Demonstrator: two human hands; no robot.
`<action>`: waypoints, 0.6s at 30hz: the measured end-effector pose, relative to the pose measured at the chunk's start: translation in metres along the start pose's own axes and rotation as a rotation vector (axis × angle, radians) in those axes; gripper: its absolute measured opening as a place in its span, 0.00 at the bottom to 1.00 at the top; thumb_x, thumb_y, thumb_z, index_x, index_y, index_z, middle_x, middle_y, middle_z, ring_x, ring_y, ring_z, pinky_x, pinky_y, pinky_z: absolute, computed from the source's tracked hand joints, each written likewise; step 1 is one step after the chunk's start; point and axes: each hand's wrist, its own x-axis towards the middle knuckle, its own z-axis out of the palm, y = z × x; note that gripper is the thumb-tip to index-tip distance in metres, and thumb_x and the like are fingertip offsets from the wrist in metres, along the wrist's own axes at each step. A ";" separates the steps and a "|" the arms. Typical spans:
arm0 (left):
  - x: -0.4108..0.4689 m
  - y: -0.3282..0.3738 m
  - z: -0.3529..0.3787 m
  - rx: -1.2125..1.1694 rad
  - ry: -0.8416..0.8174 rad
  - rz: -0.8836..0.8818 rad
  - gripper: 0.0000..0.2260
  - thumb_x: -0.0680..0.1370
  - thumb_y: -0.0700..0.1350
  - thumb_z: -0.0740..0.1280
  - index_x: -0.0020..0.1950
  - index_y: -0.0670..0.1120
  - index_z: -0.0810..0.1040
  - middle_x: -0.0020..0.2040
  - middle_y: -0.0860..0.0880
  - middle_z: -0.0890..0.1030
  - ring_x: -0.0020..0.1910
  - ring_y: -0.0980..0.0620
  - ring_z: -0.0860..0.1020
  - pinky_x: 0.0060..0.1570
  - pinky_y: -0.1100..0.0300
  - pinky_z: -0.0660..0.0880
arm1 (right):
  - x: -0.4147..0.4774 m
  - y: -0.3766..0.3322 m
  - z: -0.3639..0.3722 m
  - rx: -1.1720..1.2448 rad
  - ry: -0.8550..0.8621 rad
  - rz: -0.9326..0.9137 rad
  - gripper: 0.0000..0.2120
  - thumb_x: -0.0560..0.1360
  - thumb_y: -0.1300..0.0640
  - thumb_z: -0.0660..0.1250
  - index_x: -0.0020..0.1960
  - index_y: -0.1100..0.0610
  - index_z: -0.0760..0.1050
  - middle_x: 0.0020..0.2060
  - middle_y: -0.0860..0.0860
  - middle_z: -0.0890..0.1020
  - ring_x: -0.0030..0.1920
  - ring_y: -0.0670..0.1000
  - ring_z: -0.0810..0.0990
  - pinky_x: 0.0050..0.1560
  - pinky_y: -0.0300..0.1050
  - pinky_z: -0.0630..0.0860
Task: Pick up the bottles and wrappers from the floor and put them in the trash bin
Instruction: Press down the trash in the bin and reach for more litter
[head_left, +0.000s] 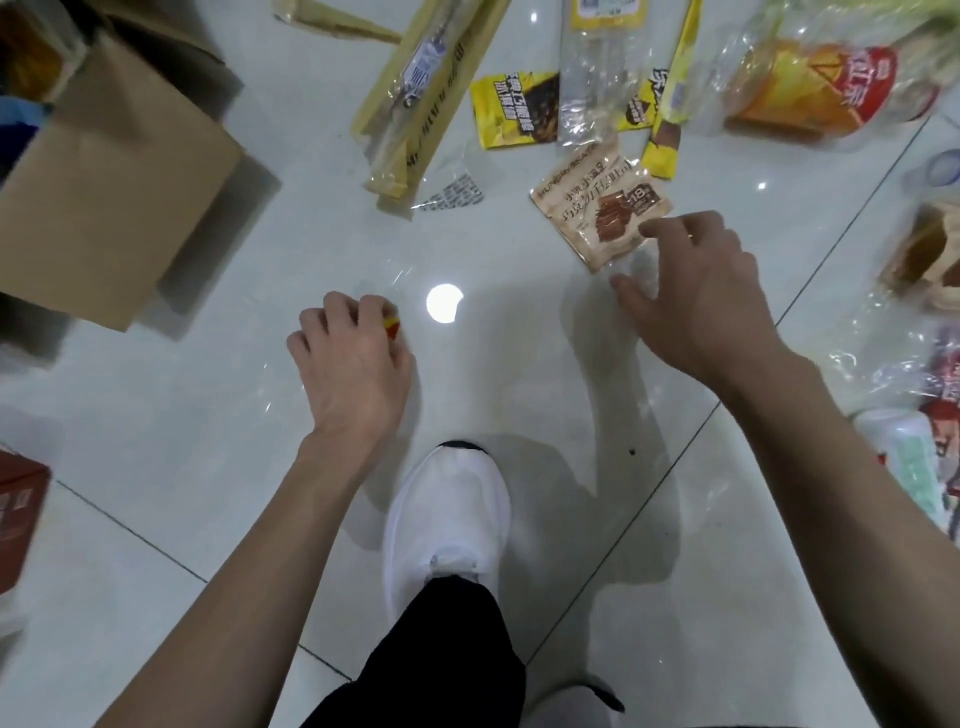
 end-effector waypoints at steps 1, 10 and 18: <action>0.003 0.001 0.000 0.008 0.012 0.023 0.09 0.77 0.42 0.67 0.55 0.43 0.79 0.52 0.40 0.75 0.50 0.36 0.72 0.50 0.44 0.65 | 0.003 0.002 0.002 0.005 0.016 0.010 0.27 0.79 0.46 0.67 0.73 0.59 0.68 0.68 0.63 0.70 0.64 0.66 0.71 0.63 0.59 0.67; 0.029 0.033 -0.029 -0.383 -0.018 0.120 0.06 0.81 0.47 0.65 0.55 0.48 0.79 0.56 0.50 0.74 0.46 0.48 0.77 0.43 0.57 0.68 | 0.032 0.002 0.032 0.143 0.099 0.100 0.52 0.64 0.30 0.72 0.77 0.56 0.61 0.74 0.61 0.65 0.74 0.63 0.64 0.72 0.58 0.62; 0.040 0.049 -0.048 -0.485 0.004 0.186 0.06 0.80 0.44 0.65 0.56 0.49 0.79 0.57 0.51 0.74 0.46 0.51 0.77 0.47 0.53 0.75 | 0.022 -0.008 0.047 0.155 0.218 0.136 0.43 0.67 0.38 0.70 0.76 0.56 0.63 0.62 0.58 0.72 0.62 0.61 0.71 0.66 0.54 0.64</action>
